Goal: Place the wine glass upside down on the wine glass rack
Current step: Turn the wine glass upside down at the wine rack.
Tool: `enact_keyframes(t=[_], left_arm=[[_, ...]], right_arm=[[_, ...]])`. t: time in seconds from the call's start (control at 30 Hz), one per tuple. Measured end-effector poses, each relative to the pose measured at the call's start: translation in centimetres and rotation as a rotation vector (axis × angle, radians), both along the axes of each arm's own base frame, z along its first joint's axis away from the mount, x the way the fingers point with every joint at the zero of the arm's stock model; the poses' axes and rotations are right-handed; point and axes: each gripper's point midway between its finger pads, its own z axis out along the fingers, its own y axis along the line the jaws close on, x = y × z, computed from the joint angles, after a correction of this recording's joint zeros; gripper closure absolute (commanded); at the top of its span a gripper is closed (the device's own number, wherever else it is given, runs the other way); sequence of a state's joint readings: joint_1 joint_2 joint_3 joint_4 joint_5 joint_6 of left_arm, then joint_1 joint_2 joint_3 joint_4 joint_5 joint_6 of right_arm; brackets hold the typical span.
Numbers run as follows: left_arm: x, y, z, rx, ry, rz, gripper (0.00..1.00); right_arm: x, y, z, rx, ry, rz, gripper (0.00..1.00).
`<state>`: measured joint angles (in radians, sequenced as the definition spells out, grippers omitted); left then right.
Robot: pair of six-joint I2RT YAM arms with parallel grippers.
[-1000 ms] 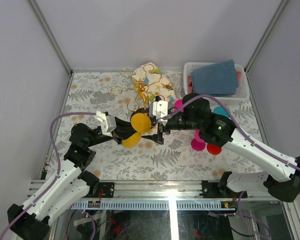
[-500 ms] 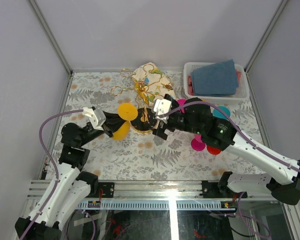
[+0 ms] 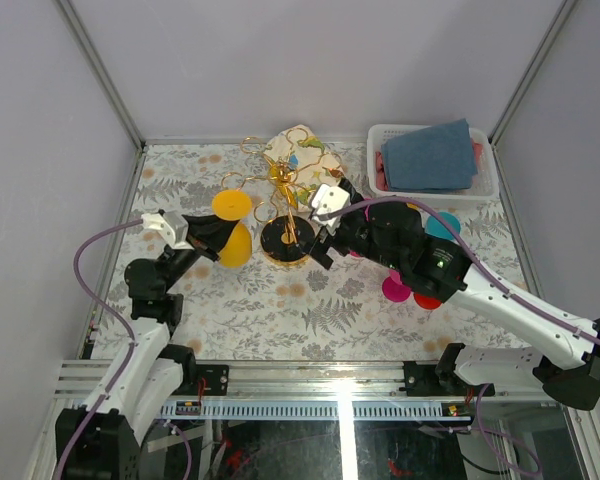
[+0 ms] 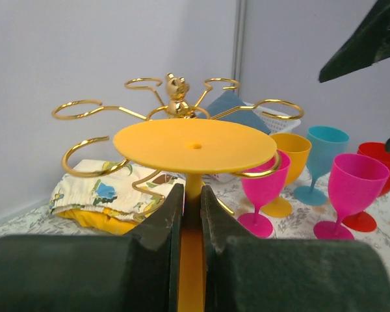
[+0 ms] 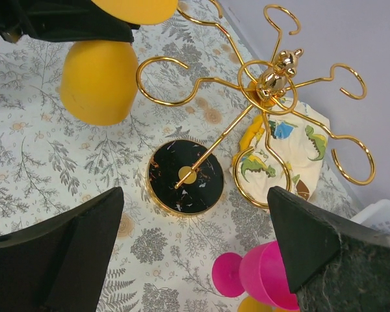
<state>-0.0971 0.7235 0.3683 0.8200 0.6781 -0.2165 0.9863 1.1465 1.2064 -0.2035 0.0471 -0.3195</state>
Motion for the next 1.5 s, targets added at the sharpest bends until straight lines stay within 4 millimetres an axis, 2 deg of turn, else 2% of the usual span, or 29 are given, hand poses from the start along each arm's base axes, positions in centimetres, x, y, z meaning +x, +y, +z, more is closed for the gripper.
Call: enact_keyframes(t=[0.1, 0.5, 0.63, 0.83, 1.13, 1.5], left_arm=[[0.6, 0.3, -0.8, -0.046, -0.002, 0.020, 1.00], [1.6, 0.6, -1.7, -0.126, -0.085, 0.029, 1.00], [1.7, -0.4, -2.2, -0.100, -0.082, -0.025, 1.00], [1.7, -2.4, -1.5, -0.082, -0.103, -0.112, 1.00], [2.9, -3.0, -2.8, -0.081, -0.042, -0.137, 1.00], [3.7, -4.7, -2.4, -0.067, -0.039, -0.200, 1.00]], right_arm=[[0.0, 0.0, -0.1, 0.014, 0.021, -0.016, 0.02], [0.2, 0.4, -1.0, 0.049, 0.105, -0.056, 0.02], [0.5, 0.2, -1.3, 0.034, 0.119, -0.082, 0.02], [1.0, -0.5, -1.5, 0.016, 0.116, -0.129, 0.02], [1.6, -1.2, -1.6, 0.014, 0.116, -0.186, 0.02], [1.9, -1.4, -2.0, 0.001, 0.119, -0.209, 0.02]])
